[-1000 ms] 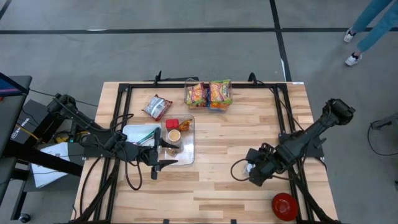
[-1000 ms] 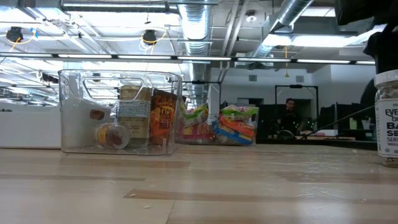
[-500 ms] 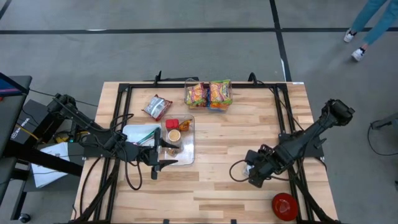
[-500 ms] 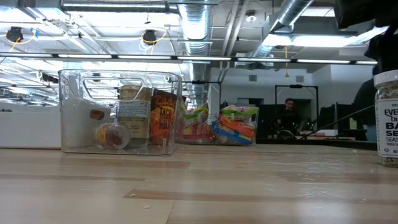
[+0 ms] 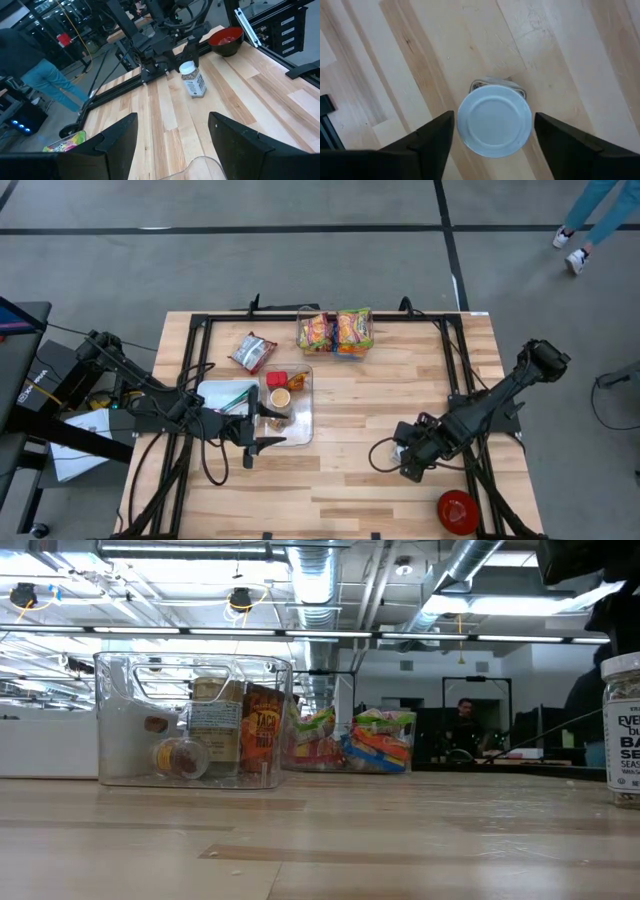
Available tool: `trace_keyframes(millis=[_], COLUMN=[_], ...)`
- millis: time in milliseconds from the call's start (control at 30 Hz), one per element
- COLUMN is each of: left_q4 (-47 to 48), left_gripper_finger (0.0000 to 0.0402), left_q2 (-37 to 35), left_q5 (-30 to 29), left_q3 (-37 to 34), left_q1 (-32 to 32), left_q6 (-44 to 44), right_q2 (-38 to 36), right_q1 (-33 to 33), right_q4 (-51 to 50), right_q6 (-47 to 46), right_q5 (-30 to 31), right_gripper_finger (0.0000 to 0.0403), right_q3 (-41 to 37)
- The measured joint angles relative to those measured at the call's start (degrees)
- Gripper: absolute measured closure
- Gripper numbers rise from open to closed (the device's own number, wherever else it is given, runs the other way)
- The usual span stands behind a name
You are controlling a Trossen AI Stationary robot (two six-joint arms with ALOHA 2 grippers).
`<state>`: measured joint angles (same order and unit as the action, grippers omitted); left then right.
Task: Pick & Place Food Item
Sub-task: Put the white seasoning bottle into the bottom transparent bin
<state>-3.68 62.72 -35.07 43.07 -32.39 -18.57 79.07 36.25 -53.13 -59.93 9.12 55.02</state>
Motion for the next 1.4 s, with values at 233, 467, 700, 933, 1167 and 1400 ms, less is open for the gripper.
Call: trace_keyframes(millis=[233, 467, 700, 933, 1167, 1400], left_q4=[0.0, 0.0, 0.25, 2.76, 10.82, 21.53], left_gripper_finger=[0.0166, 0.0166, 0.0166, 0.0166, 0.0166, 0.0166], left_q2=[0.0, 0.0, 0.0, -0.27, -4.7, -10.97], left_q5=[0.0, -0.01, 0.0, -0.28, -5.93, -10.59], left_q3=[0.0, 0.0, 0.0, 0.0, 0.0, 0.02], left_q1=[-0.01, -0.01, -0.01, -0.01, -1.0, -3.37], left_q6=[0.0, 0.0, 0.89, 0.92, 5.98, 17.59], right_q2=[-0.04, 0.0, 0.02, -0.33, -0.37, 0.12], right_q1=[0.0, 0.0, -0.05, -3.58, -9.5, -18.57], right_q4=[0.41, 2.34, 3.49, 5.58, 2.34, 2.9], right_q6=[0.62, 2.77, 3.66, 8.87, 19.24, 31.81], right_q5=[0.03, -0.06, 1.05, 1.25, 1.4, 1.27], right_gripper_finger=[0.0214, 0.0214, 0.0214, 0.0214, 0.0214, 0.0214], right_q3=[0.03, 0.01, 0.01, 1.67, 10.48, 19.52])
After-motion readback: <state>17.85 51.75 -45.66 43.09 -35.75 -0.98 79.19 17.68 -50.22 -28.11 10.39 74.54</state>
